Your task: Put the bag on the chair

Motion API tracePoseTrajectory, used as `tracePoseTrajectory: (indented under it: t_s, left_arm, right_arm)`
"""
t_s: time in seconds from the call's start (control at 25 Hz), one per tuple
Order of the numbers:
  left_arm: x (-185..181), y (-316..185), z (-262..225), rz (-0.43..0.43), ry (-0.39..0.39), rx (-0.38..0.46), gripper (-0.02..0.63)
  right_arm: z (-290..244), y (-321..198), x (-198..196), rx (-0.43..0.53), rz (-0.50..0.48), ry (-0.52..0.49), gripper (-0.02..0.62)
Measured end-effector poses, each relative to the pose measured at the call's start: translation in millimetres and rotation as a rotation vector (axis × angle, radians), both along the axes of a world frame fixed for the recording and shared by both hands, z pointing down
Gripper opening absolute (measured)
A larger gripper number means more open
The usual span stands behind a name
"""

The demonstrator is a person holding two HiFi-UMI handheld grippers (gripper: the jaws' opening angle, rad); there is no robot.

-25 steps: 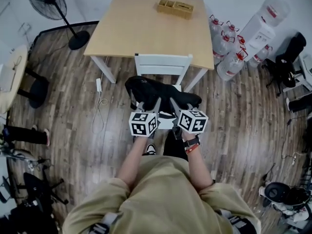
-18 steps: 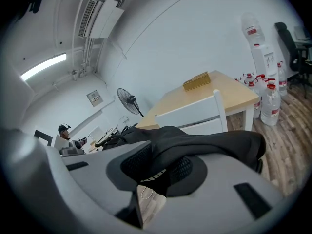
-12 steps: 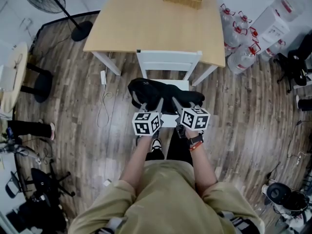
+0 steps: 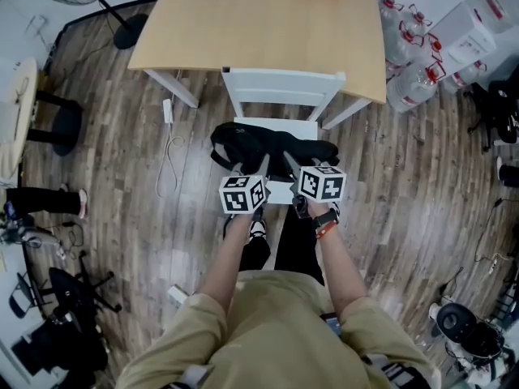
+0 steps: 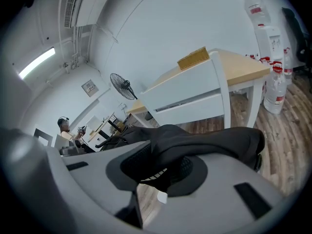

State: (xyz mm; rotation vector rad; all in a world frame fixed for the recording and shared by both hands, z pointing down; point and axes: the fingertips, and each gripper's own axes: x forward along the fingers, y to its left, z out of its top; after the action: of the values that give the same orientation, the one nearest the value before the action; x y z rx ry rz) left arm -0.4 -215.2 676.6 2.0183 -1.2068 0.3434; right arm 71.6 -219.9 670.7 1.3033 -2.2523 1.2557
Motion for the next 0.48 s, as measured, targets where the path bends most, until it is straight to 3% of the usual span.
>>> tracePoseTrajectory:
  t_s: [0.48]
  left_arm:
    - [1, -15, 86, -0.036, -0.017, -0.149, 0.081]
  right_arm:
    - [86, -20, 1, -0.12, -0.017, -0.013, 0.092]
